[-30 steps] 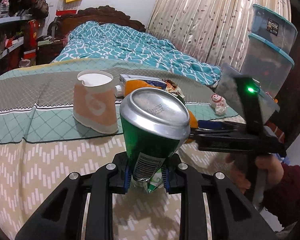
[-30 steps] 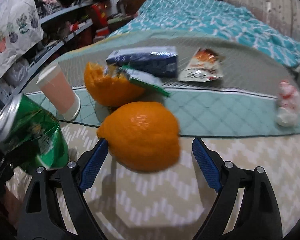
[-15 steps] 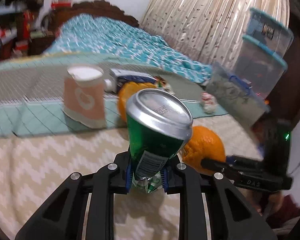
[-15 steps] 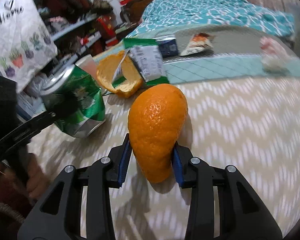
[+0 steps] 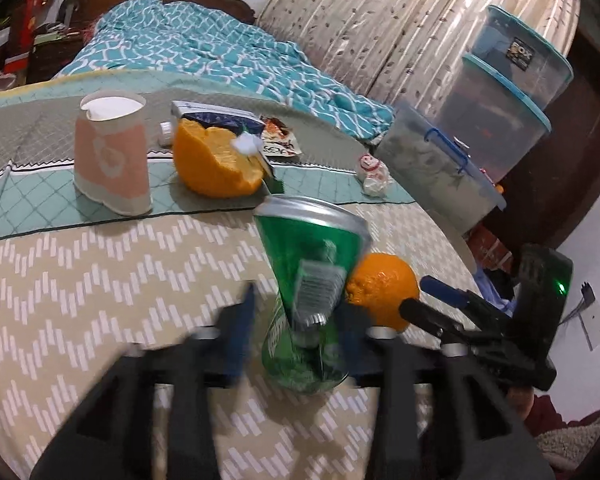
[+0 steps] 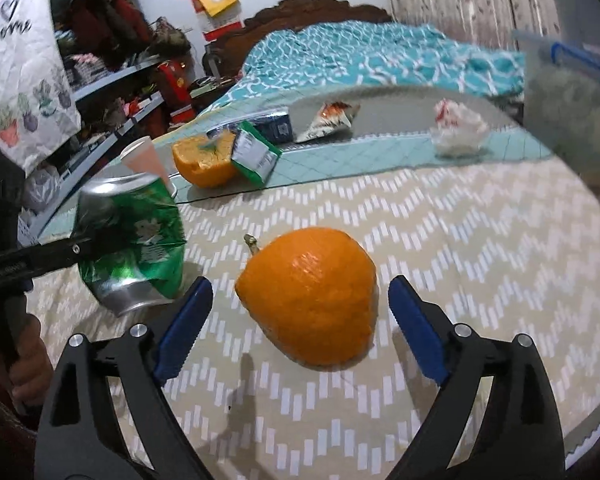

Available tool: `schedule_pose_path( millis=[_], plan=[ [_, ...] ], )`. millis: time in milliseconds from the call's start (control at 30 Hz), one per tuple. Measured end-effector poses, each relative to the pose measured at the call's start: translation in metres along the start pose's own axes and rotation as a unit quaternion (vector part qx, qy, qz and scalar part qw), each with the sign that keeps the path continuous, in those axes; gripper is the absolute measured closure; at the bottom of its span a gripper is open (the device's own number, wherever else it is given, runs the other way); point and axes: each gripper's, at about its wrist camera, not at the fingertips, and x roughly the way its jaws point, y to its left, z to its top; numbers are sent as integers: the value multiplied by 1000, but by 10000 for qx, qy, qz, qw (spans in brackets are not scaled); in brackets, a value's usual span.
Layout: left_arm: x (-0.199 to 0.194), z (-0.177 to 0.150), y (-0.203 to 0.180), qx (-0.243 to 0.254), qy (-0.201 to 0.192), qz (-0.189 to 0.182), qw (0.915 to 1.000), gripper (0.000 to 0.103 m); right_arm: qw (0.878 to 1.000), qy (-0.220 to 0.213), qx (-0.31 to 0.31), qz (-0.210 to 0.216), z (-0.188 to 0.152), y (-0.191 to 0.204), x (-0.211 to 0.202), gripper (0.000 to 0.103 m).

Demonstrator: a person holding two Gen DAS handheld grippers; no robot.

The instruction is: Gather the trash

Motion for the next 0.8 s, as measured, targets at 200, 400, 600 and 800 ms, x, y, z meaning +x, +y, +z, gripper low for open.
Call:
schedule_pose_path(
  millis=[200, 400, 600, 800],
  plan=[
    [7, 10, -5, 148, -9, 111, 9998, 41, 9999, 57, -145, -68, 3, 6, 5, 13],
    [19, 19, 0, -43, 125, 73, 9999, 31, 9996, 145, -201, -131, 3, 7, 10, 13],
    [10, 20, 26, -822, 197, -259, 9961, 14, 9995, 227, -171, -103, 1, 4, 14, 13],
    [14, 21, 32, -963, 258, -75, 9950, 15, 9993, 254, -231, -125, -1, 6, 18, 13]
  ],
)
